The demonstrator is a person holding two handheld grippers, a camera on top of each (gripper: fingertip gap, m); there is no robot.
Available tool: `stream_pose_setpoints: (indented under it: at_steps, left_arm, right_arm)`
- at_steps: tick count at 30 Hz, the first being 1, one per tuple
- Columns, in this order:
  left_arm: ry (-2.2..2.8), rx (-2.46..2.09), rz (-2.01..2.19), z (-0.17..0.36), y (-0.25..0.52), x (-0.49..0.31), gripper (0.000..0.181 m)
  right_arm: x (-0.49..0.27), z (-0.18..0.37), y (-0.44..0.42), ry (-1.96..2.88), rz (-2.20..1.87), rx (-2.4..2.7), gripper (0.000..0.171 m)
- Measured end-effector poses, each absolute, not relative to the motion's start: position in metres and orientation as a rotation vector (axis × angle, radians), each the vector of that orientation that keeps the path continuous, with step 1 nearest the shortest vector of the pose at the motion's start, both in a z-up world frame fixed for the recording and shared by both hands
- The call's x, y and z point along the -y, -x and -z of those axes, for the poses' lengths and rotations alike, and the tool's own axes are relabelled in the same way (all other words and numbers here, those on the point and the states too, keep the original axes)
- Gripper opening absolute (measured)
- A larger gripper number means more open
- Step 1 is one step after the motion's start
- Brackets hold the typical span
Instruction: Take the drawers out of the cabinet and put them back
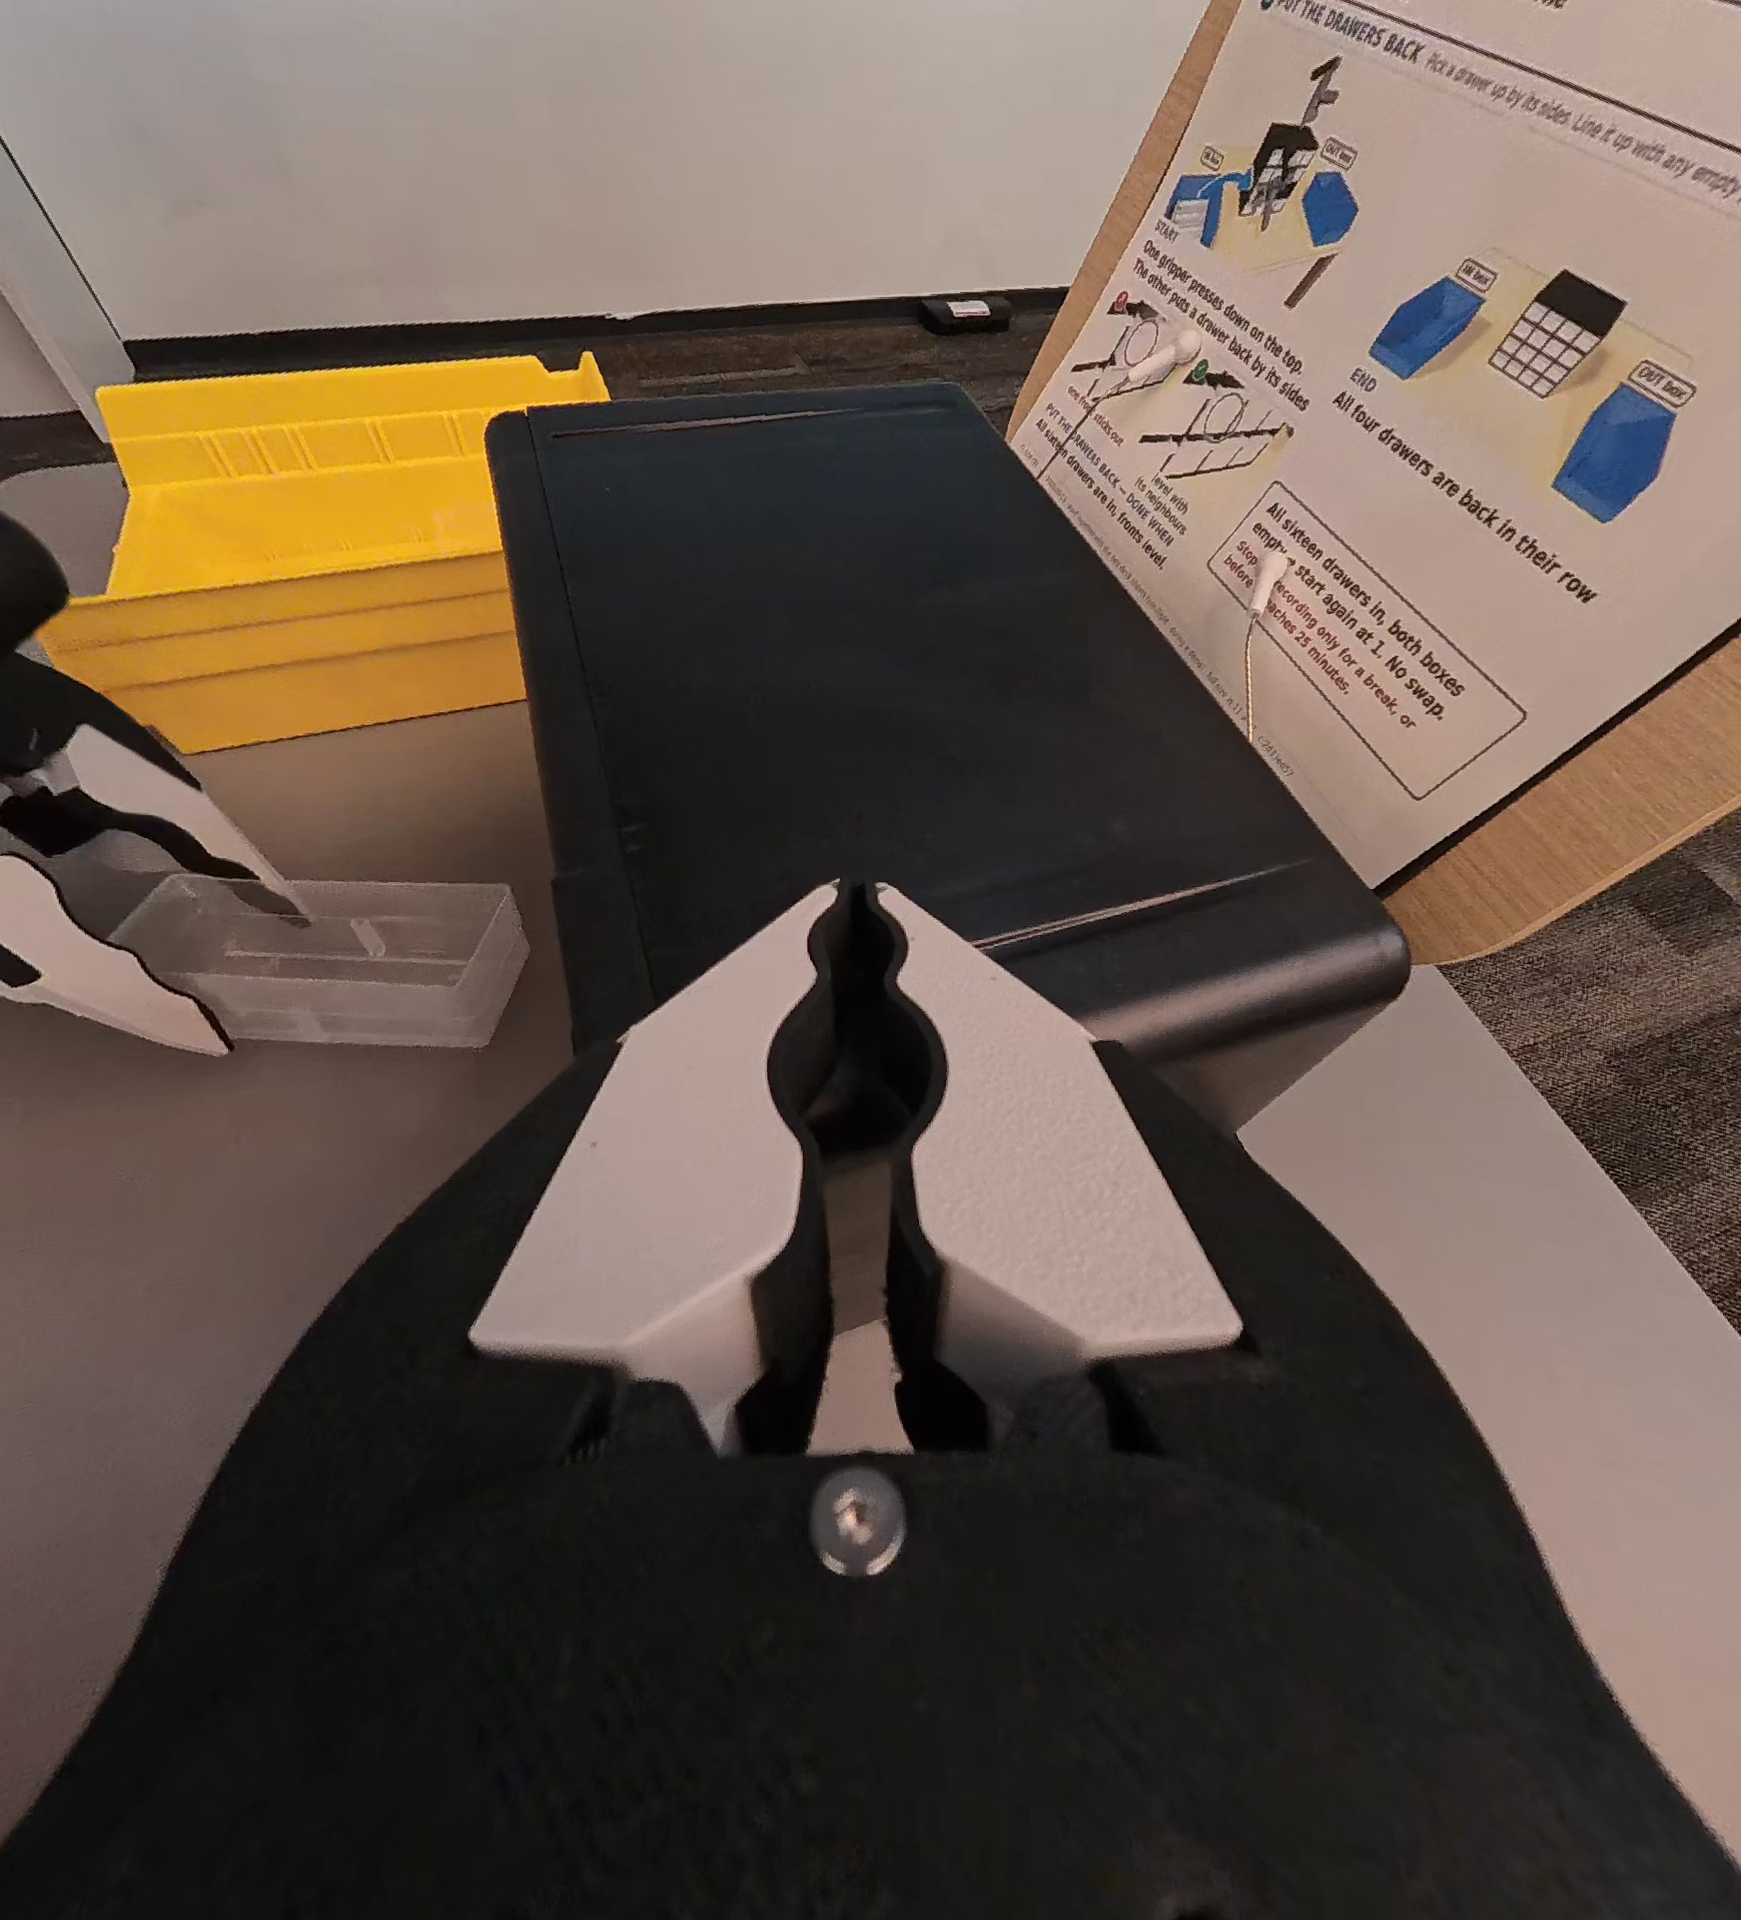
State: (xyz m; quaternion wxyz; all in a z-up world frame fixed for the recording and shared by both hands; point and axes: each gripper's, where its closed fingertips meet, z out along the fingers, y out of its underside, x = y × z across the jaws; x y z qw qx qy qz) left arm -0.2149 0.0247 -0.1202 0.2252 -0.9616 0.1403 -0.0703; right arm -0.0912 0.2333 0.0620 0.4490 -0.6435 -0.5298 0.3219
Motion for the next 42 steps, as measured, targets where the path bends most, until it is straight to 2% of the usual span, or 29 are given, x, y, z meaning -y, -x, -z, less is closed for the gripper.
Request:
stream_pose_setpoints:
  at_steps: [11, 42]
  left_arm:
    - [2.741, -0.289, -0.019, 0.093, 0.209, -0.057, 0.062]
    - [2.897, -0.114, -0.014, 0.074, 0.204, -0.082, 0.062]
  right_arm:
    - [-0.233, -0.062, 0.091, 1.581, -0.833, 1.305, 0.000]
    - [-0.233, -0.062, 0.091, 1.566, -0.855, 1.310, 0.000]
